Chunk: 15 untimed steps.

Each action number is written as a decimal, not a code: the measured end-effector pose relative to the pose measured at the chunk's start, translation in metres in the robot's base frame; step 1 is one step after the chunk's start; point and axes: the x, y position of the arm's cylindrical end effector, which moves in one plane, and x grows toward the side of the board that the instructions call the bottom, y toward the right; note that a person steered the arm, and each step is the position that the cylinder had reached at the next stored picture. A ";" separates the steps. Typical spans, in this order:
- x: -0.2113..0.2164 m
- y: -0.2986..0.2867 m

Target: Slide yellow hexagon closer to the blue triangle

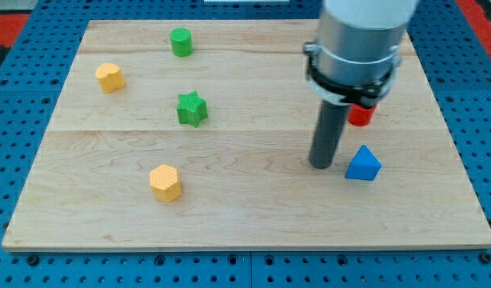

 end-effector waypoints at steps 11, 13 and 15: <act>0.051 -0.144; 0.048 -0.137; 0.032 -0.127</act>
